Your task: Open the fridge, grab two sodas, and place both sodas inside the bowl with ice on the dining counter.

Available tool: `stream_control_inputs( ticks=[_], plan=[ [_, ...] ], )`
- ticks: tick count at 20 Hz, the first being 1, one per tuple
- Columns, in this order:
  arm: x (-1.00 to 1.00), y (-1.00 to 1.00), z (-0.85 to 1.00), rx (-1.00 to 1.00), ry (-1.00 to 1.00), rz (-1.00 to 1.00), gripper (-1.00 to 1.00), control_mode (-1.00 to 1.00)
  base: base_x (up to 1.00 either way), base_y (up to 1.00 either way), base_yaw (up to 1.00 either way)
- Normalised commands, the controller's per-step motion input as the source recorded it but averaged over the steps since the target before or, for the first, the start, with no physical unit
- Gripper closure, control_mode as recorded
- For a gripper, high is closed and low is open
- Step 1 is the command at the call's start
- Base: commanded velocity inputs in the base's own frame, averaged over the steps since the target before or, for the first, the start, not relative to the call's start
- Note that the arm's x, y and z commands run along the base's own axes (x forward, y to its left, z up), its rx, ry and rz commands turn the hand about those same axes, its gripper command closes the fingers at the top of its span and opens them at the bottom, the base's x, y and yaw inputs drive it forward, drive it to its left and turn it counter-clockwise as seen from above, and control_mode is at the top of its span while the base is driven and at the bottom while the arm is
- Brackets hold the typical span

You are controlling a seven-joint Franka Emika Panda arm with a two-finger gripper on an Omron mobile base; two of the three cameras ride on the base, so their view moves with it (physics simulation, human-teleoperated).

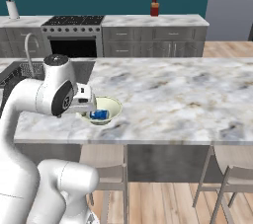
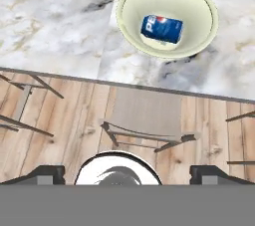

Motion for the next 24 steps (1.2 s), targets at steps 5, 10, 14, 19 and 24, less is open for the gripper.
stream_control_inputs(
  ticks=[5,10,14,19,24],
  plan=[
    [-1.0,-0.08,0.0,0.0,-0.17,-0.25,-1.0,-1.0,0.0,0.0,0.0],
    [-0.64,0.0,0.0,0.0,-0.06,-0.13,-1.0,-1.0,0.0,0.0,0.0],
    [-0.04,0.0,0.0,0.0,0.0,0.0,-1.0,-1.0,0.0,0.0,0.0],
    [-0.19,-0.04,-0.02,0.01,0.0,-0.08,-1.0,1.0,-0.06,-0.07,-0.04],
    [0.0,0.0,0.0,0.0,0.0,0.0,-1.0,1.0,-0.27,-0.88,-0.22]
  ],
)
